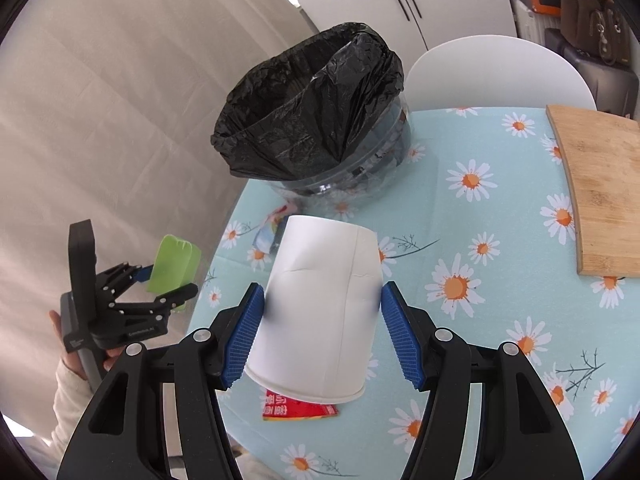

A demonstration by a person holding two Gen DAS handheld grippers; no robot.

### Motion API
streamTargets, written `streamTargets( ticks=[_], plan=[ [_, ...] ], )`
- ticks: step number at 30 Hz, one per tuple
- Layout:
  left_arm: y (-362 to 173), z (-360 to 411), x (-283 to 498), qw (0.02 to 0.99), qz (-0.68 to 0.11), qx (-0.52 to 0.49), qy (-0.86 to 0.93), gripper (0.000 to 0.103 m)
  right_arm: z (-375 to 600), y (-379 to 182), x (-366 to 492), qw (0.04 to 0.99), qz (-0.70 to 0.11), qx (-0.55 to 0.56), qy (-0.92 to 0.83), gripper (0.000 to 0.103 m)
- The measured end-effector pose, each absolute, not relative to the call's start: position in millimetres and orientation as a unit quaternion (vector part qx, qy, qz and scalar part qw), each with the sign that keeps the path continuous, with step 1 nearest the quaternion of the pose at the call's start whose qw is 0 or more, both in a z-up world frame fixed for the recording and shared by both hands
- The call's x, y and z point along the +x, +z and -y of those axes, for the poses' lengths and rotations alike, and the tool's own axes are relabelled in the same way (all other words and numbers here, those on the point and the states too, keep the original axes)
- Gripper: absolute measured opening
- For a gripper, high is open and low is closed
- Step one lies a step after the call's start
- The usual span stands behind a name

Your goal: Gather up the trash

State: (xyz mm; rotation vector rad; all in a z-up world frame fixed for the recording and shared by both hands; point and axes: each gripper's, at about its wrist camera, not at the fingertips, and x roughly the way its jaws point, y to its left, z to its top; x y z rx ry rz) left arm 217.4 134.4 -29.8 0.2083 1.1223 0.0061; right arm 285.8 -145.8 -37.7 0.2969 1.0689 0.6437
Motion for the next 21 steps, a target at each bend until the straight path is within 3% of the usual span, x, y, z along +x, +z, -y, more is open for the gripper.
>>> streamTargets(
  ticks=[21],
  plan=[
    [62.2,-121.9,241.1,0.884,-0.448,0.134,-0.006,0.068,169.4,65.2,292.1,0.864,-0.381,0.126,0.302,0.056]
  ],
)
